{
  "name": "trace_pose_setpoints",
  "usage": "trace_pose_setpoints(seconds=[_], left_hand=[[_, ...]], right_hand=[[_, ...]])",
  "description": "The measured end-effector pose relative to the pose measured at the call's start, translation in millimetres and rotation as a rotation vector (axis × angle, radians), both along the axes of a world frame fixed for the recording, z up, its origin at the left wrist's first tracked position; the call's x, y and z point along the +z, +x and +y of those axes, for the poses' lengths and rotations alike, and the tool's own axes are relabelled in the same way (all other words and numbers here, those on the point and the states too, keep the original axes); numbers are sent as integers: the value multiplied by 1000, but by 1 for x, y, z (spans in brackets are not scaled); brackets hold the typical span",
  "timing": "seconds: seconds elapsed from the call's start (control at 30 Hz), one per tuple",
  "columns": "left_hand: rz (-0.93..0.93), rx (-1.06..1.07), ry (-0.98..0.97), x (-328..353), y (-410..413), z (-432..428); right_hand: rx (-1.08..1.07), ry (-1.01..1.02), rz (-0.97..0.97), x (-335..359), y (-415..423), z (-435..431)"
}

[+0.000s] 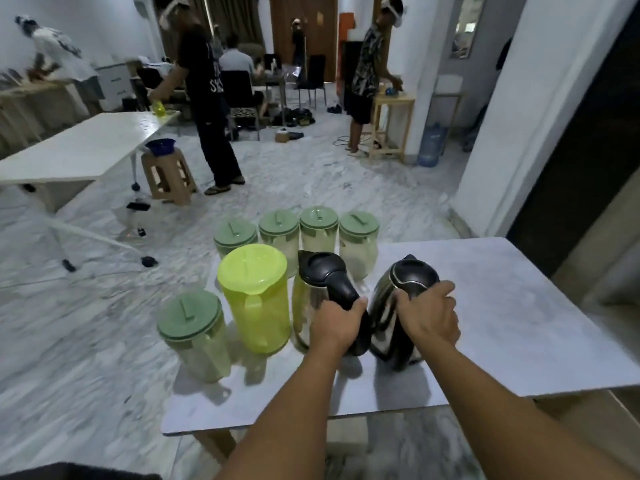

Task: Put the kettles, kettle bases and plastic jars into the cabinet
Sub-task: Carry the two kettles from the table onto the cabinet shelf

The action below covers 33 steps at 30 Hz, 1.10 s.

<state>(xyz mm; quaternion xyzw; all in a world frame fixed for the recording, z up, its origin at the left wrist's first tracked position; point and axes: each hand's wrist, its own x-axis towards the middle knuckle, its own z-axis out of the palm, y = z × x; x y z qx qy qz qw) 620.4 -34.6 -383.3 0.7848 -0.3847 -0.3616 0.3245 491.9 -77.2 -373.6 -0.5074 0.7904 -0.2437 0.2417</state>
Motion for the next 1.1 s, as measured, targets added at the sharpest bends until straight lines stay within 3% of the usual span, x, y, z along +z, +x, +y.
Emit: trace_pose_setpoints(seconds=[0.1,0.43,0.57,0.7,1.1], left_hand=[[245,62,52,-5,-9,-18],[299,280,-79,-6,-17,-16],[342,380,-216,10,-3,-12],[163,366,-243,37,15,1],[210,-52,-593,176,-26,83]], right_hand=[[-141,138,-236,-8,-5,-5],[-69,224,-465,-17,-12,-6],[-157,102,-549,-15,-15,4],[-233,-70,-514,20,-21,15],[-558,-628,-510,156,-74,162]])
